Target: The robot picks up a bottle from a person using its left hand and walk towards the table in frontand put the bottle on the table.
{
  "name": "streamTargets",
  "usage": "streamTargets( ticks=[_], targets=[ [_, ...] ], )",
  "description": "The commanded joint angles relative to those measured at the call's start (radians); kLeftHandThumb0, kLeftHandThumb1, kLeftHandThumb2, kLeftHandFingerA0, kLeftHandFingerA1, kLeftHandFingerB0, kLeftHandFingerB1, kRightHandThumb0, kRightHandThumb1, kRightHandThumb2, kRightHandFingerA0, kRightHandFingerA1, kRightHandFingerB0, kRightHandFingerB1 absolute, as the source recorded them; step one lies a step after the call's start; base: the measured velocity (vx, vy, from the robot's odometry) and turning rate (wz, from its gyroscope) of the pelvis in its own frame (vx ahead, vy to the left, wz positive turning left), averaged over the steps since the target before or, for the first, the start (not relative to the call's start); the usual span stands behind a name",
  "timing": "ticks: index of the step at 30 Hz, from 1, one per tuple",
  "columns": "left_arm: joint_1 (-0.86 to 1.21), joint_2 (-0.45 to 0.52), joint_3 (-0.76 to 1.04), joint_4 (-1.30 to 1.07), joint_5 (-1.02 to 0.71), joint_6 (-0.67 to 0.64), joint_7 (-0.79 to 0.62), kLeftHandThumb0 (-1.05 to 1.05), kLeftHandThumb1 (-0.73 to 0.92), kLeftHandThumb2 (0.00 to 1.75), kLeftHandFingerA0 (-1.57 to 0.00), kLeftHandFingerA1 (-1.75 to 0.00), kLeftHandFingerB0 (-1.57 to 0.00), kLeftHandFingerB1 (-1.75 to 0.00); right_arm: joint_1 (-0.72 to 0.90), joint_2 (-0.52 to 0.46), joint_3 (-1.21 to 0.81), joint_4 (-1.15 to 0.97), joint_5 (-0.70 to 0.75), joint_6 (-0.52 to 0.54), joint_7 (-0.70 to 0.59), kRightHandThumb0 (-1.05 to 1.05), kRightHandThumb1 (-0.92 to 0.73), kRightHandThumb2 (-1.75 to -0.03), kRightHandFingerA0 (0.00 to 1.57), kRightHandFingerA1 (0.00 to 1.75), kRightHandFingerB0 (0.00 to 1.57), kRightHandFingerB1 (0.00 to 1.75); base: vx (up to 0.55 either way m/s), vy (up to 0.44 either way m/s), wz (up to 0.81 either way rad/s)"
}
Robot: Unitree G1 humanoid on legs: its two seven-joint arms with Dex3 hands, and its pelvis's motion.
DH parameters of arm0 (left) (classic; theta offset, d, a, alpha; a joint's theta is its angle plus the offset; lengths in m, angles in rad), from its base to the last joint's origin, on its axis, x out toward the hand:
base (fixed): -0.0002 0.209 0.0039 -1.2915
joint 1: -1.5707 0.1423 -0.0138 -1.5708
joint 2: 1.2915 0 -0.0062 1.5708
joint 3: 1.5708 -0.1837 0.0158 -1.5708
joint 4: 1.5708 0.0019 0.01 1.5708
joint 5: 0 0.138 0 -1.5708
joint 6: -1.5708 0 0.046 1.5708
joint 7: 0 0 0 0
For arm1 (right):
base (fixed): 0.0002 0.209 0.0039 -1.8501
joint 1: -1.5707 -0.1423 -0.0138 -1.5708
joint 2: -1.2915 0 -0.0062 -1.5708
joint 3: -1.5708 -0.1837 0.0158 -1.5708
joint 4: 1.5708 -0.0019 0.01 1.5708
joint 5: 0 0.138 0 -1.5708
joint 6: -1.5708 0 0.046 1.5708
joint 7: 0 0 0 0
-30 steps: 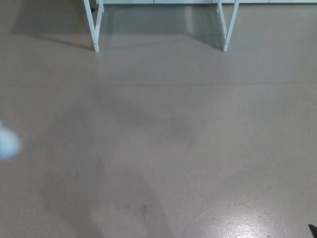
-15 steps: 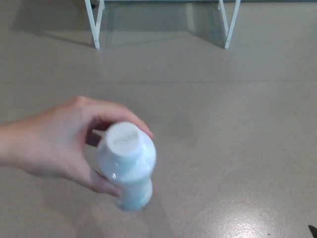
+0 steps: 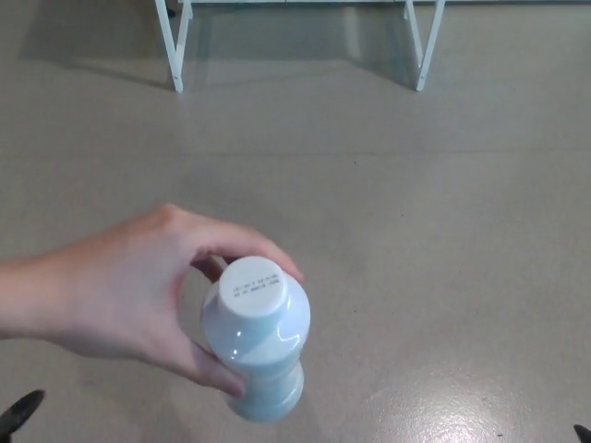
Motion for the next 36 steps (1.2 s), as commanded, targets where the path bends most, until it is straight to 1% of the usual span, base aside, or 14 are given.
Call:
streamTargets(
  ticks=[1,6,7,8,9,10,11,12,16,18,27,29,34,36],
  targets=[
    [0.325,0.066,-0.145,-0.738,-0.2,-0.029,-0.337,-0.57,0.36,0.75,-0.02,-0.31,-0.01,-0.15,0.033,-0.014,-0.007,0.013,0.011,-0.005,-0.005,-0.48,-0.5,-0.8,0.58,0.59,0.35,0.49,0.0,0.0,0.0],
    [0.4,0.099,-0.192,-0.916,-0.211,0.006,-0.349,-0.58,0.36,0.77,-0.01,-0.35,0.0,-0.15,0.047,-0.015,-0.005,0.014,0.008,-0.01,-0.006,-0.48,-0.5,-0.8,0.6,0.6,0.37,0.49,0.0,0.0,0.0],
    [0.409,0.106,-0.203,-0.943,-0.205,0.006,-0.351,-0.63,0.38,0.79,-0.02,-0.34,-0.01,-0.12,0.049,-0.015,-0.002,0.014,0.005,-0.007,-0.007,-0.43,-0.61,-0.58,0.7,0.5,0.43,0.38,0.0,0.0,0.0],
    [0.417,0.113,-0.215,-0.97,-0.195,0.002,-0.352,-0.63,0.38,0.79,-0.02,-0.34,-0.01,-0.12,0.05,-0.015,0.001,0.015,0.001,-0.004,-0.008,-0.43,-0.61,-0.58,0.7,0.5,0.43,0.38,0.0,0.0,0.0],
    [0.422,0.12,-0.228,-1.001,-0.177,0.004,-0.349,-0.63,0.38,0.79,-0.01,-0.34,0.0,-0.11,0.051,-0.015,0.0,0.013,0.002,-0.007,-0.007,-0.48,-0.5,-0.81,0.62,0.61,0.37,0.5,0.0,0.0,0.0],
    [0.437,0.13,-0.241,-1.037,-0.168,0.016,-0.351,-0.61,0.37,0.76,-0.01,-0.33,0.0,-0.1,0.057,-0.014,0.002,0.013,0.0,-0.009,-0.01,-0.43,-0.61,-0.58,0.69,0.5,0.44,0.38,0.0,0.0,0.0],
    [0.442,0.132,-0.244,-1.048,-0.166,0.02,-0.351,-0.61,0.37,0.76,-0.01,-0.33,0.0,-0.1,0.058,-0.013,0.002,0.013,-0.001,-0.009,-0.01,-0.43,-0.61,-0.58,0.69,0.5,0.44,0.38,0.0,0.0,0.0],
    [0.446,0.139,-0.253,-1.071,-0.159,0.025,-0.352,-0.61,0.38,0.76,-0.02,-0.33,0.0,-0.09,0.059,-0.013,0.0,0.013,0.001,-0.012,-0.009,-0.48,-0.49,-0.81,0.62,0.61,0.39,0.51,0.0,0.0,0.0],
    [0.446,0.165,-0.296,-1.158,-0.142,0.065,-0.367,-0.59,0.36,0.76,-0.02,-0.35,0.0,-0.12,0.059,-0.021,0.004,0.014,-0.003,0.002,-0.003,-0.49,-0.51,-0.82,0.6,0.6,0.37,0.5,0.0,0.0,0.0],
    [0.428,0.172,-0.315,-1.186,-0.147,0.093,-0.377,-0.63,0.39,0.76,-0.01,-0.29,0.0,-0.04,0.057,-0.023,0.011,0.014,-0.011,0.003,-0.007,-0.5,-0.51,-0.82,0.6,0.61,0.36,0.5,0.0,0.0,0.0],
    [0.386,0.172,-0.367,-1.282,-0.126,0.181,-0.334,-0.66,0.41,0.77,-0.02,-0.3,0.0,-0.01,0.063,-0.024,0.017,0.01,-0.009,-0.004,-0.005,-0.49,-0.5,-0.82,0.62,0.62,0.39,0.5,0.0,0.0,0.0],
    [0.349,0.156,-0.388,-1.299,-0.136,0.239,-0.318,-0.69,0.42,0.78,-0.02,-0.31,0.0,0.0,0.062,-0.026,0.021,0.01,-0.011,0.001,-0.004,-0.51,-0.5,-0.82,0.61,0.61,0.37,0.5,0.0,0.0,0.0],
    [0.288,0.12,-0.412,-1.302,-0.099,0.297,-0.282,-0.7,0.43,0.8,-0.02,-0.33,0.0,0.0,0.059,-0.027,0.024,0.009,-0.006,0.002,-0.005,-0.5,-0.51,-0.83,0.61,0.61,0.38,0.5,0.0,0.0,0.0],
    [0.236,0.087,-0.429,-1.291,-0.103,0.37,-0.262,-0.68,0.42,0.78,-0.01,-0.33,0.0,0.0,0.058,-0.024,0.02,0.009,-0.001,0.002,-0.003,-0.5,-0.51,-0.82,0.61,0.61,0.38,0.5,0.0,0.0,0.0]
  ],
)
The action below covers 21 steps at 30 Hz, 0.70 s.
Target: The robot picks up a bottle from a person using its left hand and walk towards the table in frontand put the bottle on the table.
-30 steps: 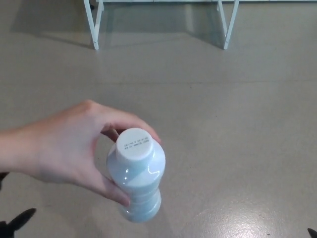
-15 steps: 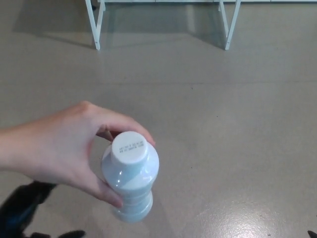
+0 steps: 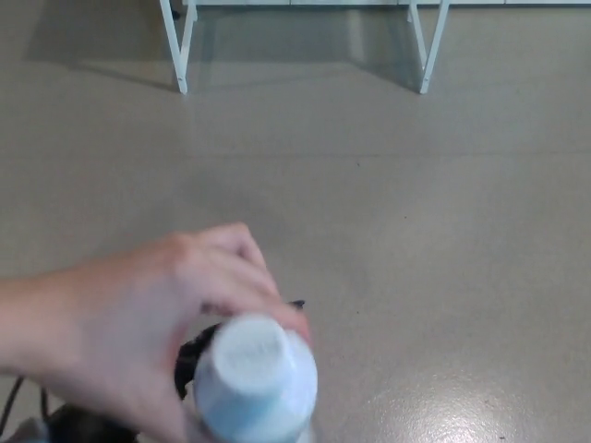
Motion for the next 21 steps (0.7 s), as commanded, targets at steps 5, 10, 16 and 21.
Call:
streamTargets(
  ticks=[5,10,16,21],
  targets=[
    [-0.14,-0.161,-0.068,0.013,0.082,0.254,0.128,-0.59,0.37,0.61,-0.18,-0.46,0.0,-0.08,0.006,-0.018,0.001,0.005,0.001,0.001,-0.01,-0.46,-0.63,-0.59,0.72,0.51,0.45,0.38,0.0,0.0,0.0],
    [-0.184,-0.339,-0.121,0.076,0.2,0.251,0.292,-0.6,0.4,0.71,-0.71,-0.64,-0.05,-0.2,-0.004,-0.015,0.002,0.006,0.002,0.004,-0.014,-0.5,-0.5,-0.82,0.62,0.61,0.39,0.51,0.0,0.0,0.0],
    [-0.174,-0.431,-0.183,0.134,0.286,0.226,0.353,-0.11,0.8,0.66,-1.13,-1.18,-0.75,-0.53,-0.019,-0.015,0.009,0.004,-0.003,0.002,-0.01,-0.51,-0.52,-0.82,0.61,0.61,0.36,0.5,0.0,0.0,0.0],
    [-0.152,-0.434,-0.206,0.148,0.335,0.198,0.381,-0.05,0.81,0.7,-0.98,-1.36,-0.68,-1.11,-0.024,-0.02,-0.002,0.003,0.01,-0.008,0.001,-0.5,-0.51,-0.82,0.57,0.59,0.36,0.5,0.0,0.0,0.0]
  ],
)
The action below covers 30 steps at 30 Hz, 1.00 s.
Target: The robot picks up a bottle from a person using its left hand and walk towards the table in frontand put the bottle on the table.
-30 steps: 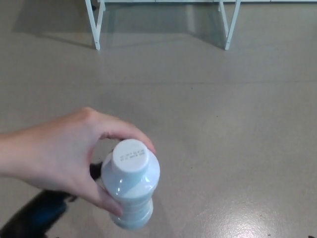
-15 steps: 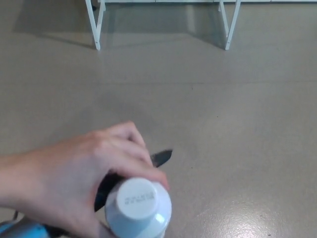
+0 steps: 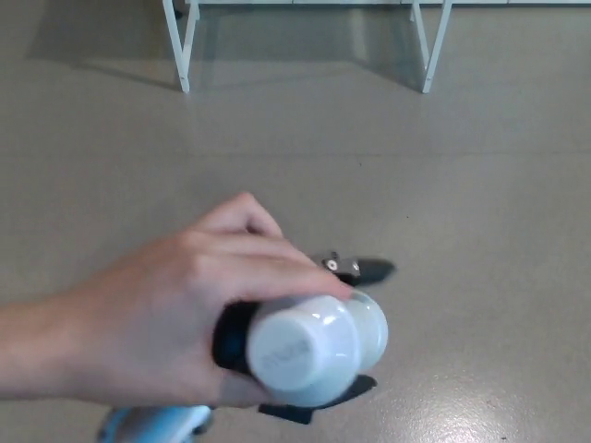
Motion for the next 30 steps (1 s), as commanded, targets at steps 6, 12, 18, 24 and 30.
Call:
streamTargets(
  ticks=[6,12,18,24,30],
  targets=[
    [0.025,0.004,-0.008,0.027,0.13,-0.004,0.103,-0.08,0.82,0.69,-0.97,-1.37,-0.64,-1.05,-0.018,-0.026,0.008,0.004,-0.006,0.004,-0.002,-0.51,-0.52,-0.83,0.63,0.61,0.38,0.5,0.0,0.0,0.0],
    [0.033,0.016,0.003,0.003,0.137,-0.003,0.097,-0.07,0.83,0.65,-0.98,-1.31,-0.65,-1.04,-0.021,-0.025,0.016,0.003,-0.006,0.012,-0.006,-0.46,-0.64,-0.59,0.7,0.5,0.46,0.38,0.0,0.0,0.0],
    [0.058,0.026,0.021,-0.044,0.137,0.028,0.085,-0.09,0.81,0.64,-1.0,-1.24,-0.68,-1.01,-0.023,-0.025,0.021,0.003,-0.006,0.012,-0.006,-0.53,-0.52,-0.83,0.66,0.63,0.42,0.51,0.0,0.0,0.0],
    [0.086,0.05,0.107,-0.042,0.066,-0.008,0.068,-0.11,0.8,0.67,-0.92,-1.42,-0.71,-1.03,-0.03,-0.027,0.023,0.005,-0.005,0.011,0.001,-0.52,-0.53,-0.85,0.68,0.64,0.44,0.53,0.0,0.0,0.0],
    [0.095,0.071,0.214,-0.038,0.036,-0.017,0.068,-0.1,0.8,0.66,-0.94,-1.38,-0.72,-0.98,-0.033,-0.031,0.023,0.005,-0.002,0.01,0.004,-0.53,-0.53,-0.85,0.66,0.63,0.43,0.53,0.0,0.0,0.0]
  ],
)
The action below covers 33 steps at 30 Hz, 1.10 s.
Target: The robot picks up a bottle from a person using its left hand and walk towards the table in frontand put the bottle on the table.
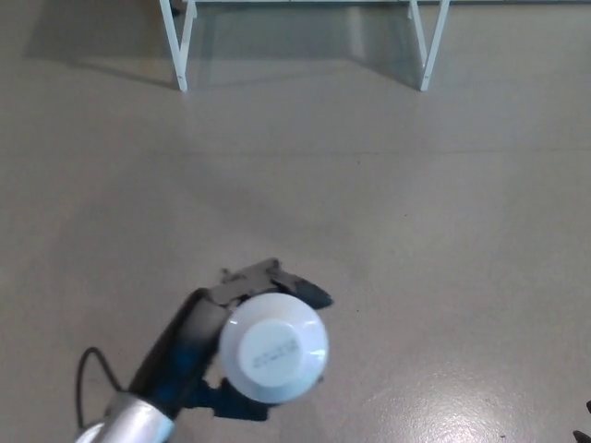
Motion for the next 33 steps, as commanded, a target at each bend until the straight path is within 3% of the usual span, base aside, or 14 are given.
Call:
streamTargets(
  ticks=[1,5,10,16,17,18,19,20,25,26,33],
  targets=[
    [0.001,0.025,0.086,-0.011,-0.056,-0.023,-0.006,-0.1,0.8,0.66,-0.94,-1.38,-0.72,-0.98,-0.002,-0.026,-0.001,0.004,-0.001,0.005,0.004,-0.53,-0.53,-0.85,0.66,0.63,0.43,0.53,0.0,0.0,0.0],
    [0.006,0.015,0.205,0.013,-0.153,0.005,-0.015,-0.09,0.81,0.66,-0.87,-1.46,-0.76,-0.96,-0.004,-0.027,0.004,0.006,-0.004,0.009,0.005,-0.53,-0.53,-0.85,0.68,0.64,0.43,0.53,0.0,0.0,0.0],
    [0.033,0.016,0.296,0.064,-0.212,-0.026,-0.033,-0.11,0.82,0.64,-1.0,-1.3,-0.79,-0.89,-0.004,-0.029,0.009,0.007,-0.005,0.016,0.008,-0.54,-0.53,-0.85,0.67,0.63,0.42,0.52,0.0,0.0,0.0],
    [0.052,0.011,0.361,0.102,-0.248,-0.038,-0.048,-0.14,0.8,0.64,-0.98,-1.31,-0.8,-0.82,0.001,-0.028,0.007,0.007,0.001,0.011,0.006,-0.54,-0.53,-0.85,0.67,0.63,0.43,0.52,0.02,0.05,0.07],
    [0.057,0.011,0.368,0.105,-0.25,-0.038,-0.049,-0.15,0.79,0.64,-0.99,-1.3,-0.79,-0.83,0.002,-0.028,0.008,0.006,0.001,0.01,0.007,-0.48,-0.65,-0.6,0.72,0.51,0.48,0.39,0.09,0.172,-0.15],
    [0.06,0.013,0.374,0.112,-0.252,-0.046,-0.053,-0.15,0.79,0.64,-0.99,-1.28,-0.8,-0.83,0.004,-0.028,0.008,0.005,0.001,0.01,0.007,-0.52,-0.53,-0.85,0.63,0.62,0.42,0.51,0.12,0.254,-0.24],
    [0.061,0.015,0.379,0.121,-0.253,-0.055,-0.057,-0.15,0.79,0.64,-0.99,-1.28,-0.8,-0.83,0.006,-0.027,0.008,0.006,0.002,0.01,0.008,-0.52,-0.53,-0.85,0.63,0.62,0.42,0.51,0.15,0.297,-0.21],
    [0.062,0.018,0.38,0.129,-0.244,-0.068,-0.055,-0.15,0.79,0.64,-0.99,-1.28,-0.8,-0.83,0.006,-0.026,0.007,0.006,0.003,0.011,0.009,-0.48,-0.65,-0.6,0.7,0.5,0.48,0.39,0.16,0.302,-0.24],
    [0.058,0.027,0.383,0.142,-0.226,-0.084,-0.048,-0.16,0.77,0.65,-0.98,-1.33,-0.83,-0.82,0.004,-0.024,0.004,0.006,0.007,0.016,0.01,-0.47,-0.65,-0.6,0.69,0.5,0.48,0.39,0.28,0.358,-0.15],
    [0.058,0.027,0.379,0.133,-0.22,-0.07,-0.042,-0.15,0.77,0.65,-0.99,-1.32,-0.82,-0.82,0.005,-0.025,0.003,0.005,0.007,0.015,0.012,-0.52,-0.53,-0.85,0.61,0.61,0.42,0.52,0.23,0.156,0.16],
    [0.055,0.025,0.37,0.111,-0.235,-0.027,-0.045,-0.14,0.78,0.65,-0.97,-1.35,-0.82,-0.84,0.002,-0.025,0.003,0.006,0.006,0.017,0.014,-0.52,-0.53,-0.84,0.64,0.62,0.41,0.51,0.24,-0.049,0.08]
  ],
)
